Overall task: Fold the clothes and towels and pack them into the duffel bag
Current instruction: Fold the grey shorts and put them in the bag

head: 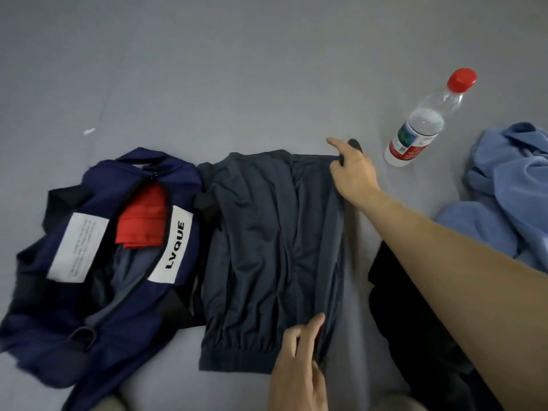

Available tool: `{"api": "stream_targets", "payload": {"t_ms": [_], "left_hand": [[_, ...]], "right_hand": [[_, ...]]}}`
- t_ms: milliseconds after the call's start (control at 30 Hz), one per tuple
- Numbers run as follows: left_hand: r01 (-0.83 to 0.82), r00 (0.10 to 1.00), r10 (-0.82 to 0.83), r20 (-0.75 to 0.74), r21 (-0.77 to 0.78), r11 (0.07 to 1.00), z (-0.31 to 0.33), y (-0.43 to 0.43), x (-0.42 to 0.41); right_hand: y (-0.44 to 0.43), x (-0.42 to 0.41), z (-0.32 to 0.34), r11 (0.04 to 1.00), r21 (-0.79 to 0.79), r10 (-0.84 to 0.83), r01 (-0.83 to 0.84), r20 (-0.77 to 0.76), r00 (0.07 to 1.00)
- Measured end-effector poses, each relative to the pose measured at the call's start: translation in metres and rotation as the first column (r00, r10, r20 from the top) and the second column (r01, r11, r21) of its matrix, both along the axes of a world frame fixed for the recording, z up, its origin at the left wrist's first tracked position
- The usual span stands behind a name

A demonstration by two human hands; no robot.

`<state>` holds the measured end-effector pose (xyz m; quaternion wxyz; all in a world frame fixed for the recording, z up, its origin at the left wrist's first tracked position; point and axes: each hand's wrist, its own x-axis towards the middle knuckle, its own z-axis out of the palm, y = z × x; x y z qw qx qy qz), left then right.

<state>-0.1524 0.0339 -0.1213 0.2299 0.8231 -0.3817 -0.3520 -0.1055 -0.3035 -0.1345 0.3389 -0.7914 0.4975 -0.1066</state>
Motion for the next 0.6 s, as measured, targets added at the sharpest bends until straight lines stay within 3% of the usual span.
{"api": "stream_targets", "payload": {"t_ms": [167, 267, 333, 400, 500, 600], "left_hand": [[-0.234, 0.972, 0.236, -0.004, -0.123, 0.964, 0.005, 0.043, 0.058], [-0.328, 0.942, 0.332, 0.053, -0.078, 0.942, -0.014, 0.069, 0.085], [-0.312, 0.935, 0.310, 0.173, -0.015, 0.950, -0.030, 0.083, 0.096], [-0.234, 0.934, 0.223, 0.279, 0.005, 0.972, -0.039, 0.091, 0.102], [-0.013, 0.921, 0.010, 0.389, 0.005, 1.000, -0.045, 0.087, 0.106], [0.187, 0.862, -0.201, 0.465, 0.077, 0.979, -0.060, 0.078, 0.116]], "right_hand": [[0.056, 0.118, 0.016, 0.990, 0.069, 0.114, -0.125, 0.140, 0.984], [0.089, 0.155, 0.013, 0.939, 0.229, 0.209, -0.258, 0.216, 0.954], [0.111, 0.148, 0.006, 0.906, 0.271, 0.284, -0.326, 0.184, 0.941], [0.133, 0.113, -0.004, 0.919, 0.189, 0.325, -0.346, 0.133, 0.936], [0.185, 0.030, -0.019, 0.926, -0.117, 0.373, -0.360, 0.120, 0.920], [0.239, -0.038, -0.050, 0.773, -0.285, 0.592, -0.567, 0.001, 0.806]]}}
